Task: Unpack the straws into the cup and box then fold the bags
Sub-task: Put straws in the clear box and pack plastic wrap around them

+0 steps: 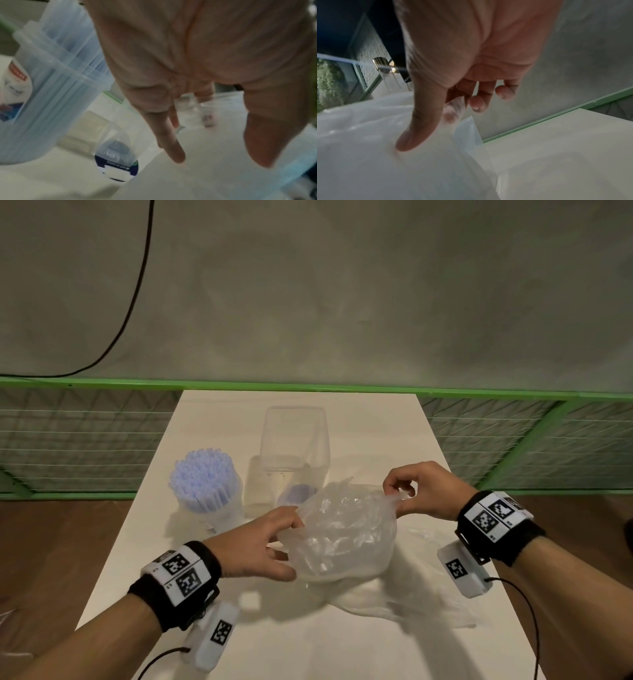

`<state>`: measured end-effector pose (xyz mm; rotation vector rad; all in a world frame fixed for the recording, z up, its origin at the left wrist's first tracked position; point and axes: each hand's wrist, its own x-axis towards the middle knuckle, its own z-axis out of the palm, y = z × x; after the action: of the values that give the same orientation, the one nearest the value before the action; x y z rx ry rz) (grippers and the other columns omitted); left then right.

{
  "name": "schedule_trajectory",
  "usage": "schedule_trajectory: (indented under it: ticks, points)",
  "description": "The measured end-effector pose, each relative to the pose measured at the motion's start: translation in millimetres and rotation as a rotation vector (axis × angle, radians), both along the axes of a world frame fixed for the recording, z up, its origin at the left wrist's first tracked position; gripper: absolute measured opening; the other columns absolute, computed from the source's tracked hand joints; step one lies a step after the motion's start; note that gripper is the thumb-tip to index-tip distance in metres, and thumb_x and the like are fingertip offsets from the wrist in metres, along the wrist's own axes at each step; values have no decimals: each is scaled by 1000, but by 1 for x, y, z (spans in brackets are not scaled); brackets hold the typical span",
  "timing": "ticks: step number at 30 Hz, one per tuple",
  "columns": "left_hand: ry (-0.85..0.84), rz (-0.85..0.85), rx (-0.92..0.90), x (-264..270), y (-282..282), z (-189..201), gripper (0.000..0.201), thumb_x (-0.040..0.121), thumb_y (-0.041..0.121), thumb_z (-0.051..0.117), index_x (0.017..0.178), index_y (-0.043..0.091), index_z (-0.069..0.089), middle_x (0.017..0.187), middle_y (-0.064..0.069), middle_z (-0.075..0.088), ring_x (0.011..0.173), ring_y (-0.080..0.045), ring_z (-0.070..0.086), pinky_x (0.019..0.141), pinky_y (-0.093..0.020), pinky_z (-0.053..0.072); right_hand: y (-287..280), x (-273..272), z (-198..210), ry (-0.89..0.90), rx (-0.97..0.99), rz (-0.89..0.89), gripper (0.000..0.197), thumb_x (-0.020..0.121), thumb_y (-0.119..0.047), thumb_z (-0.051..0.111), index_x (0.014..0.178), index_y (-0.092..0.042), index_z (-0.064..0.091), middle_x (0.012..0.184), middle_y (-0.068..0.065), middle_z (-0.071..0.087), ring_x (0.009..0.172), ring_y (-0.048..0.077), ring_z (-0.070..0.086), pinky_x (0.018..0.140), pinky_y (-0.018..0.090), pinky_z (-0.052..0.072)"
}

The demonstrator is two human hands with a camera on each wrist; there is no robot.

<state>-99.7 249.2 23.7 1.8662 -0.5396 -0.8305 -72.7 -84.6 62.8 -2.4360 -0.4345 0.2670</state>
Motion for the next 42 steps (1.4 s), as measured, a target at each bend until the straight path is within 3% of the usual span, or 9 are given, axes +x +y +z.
schedule_trajectory:
  ticks: [4,9,12,17,26,31,34,36,42]
  points:
    - [-167,67,-46,0,-2,-3,30,69,18,91,88,34,74,141,27,34,118,3,54,89,-17,53,2,1,-5,-34,22,-22,28,60,-17,91,69,-20,64,63,1,56,58,5,40,59,21,37]
    - [-249,61,-68,8,-5,-3,18,77,17,86,81,2,76,146,23,33,123,6,51,89,-20,53,1,-1,-8,-79,113,-68,28,62,-13,91,75,-22,68,54,-9,45,52,4,38,53,16,34]
    - [-230,101,-78,11,-6,1,9,80,10,82,76,9,75,145,24,36,123,6,51,93,-22,53,3,-3,-12,-105,136,-49,28,70,-12,87,89,-27,73,53,-11,38,51,7,32,52,15,31]
    - [-249,129,-51,12,-6,-2,19,84,8,78,75,-2,66,145,23,37,119,5,54,89,-20,53,0,-3,-22,-151,225,-199,19,66,-10,89,72,-20,73,52,-8,56,50,2,43,55,16,39]
    - [-359,196,-95,-2,-7,-7,21,87,7,75,73,-3,63,145,15,38,90,-10,64,80,-26,57,0,-14,-38,-337,221,-253,22,63,-8,90,62,-12,68,57,-4,62,52,7,51,52,18,43]
    - [-386,266,-167,-3,-11,-7,26,86,0,74,68,17,67,140,7,42,80,-5,57,78,-33,60,7,-17,-42,-306,309,-279,24,69,-8,87,59,-12,65,57,-5,58,53,6,48,53,14,37]
    - [-464,230,-159,-1,-13,-10,32,89,0,67,68,23,73,142,4,42,69,-1,46,75,-22,54,10,-19,-46,-281,372,-300,25,68,-7,87,60,-15,65,61,-5,59,55,5,47,55,16,37]
    - [-516,214,-116,-1,-13,-13,32,82,-4,53,71,14,77,144,4,40,67,-1,43,74,-10,41,11,-22,-49,-280,401,-314,25,69,-3,86,64,-16,66,65,-4,60,57,7,49,56,19,39]
    - [-540,247,-112,-4,-16,-20,38,76,-7,43,73,9,77,143,4,39,68,2,42,76,-6,36,14,-26,-51,-151,541,-370,27,73,4,79,90,-17,73,64,1,53,56,14,46,58,21,45]
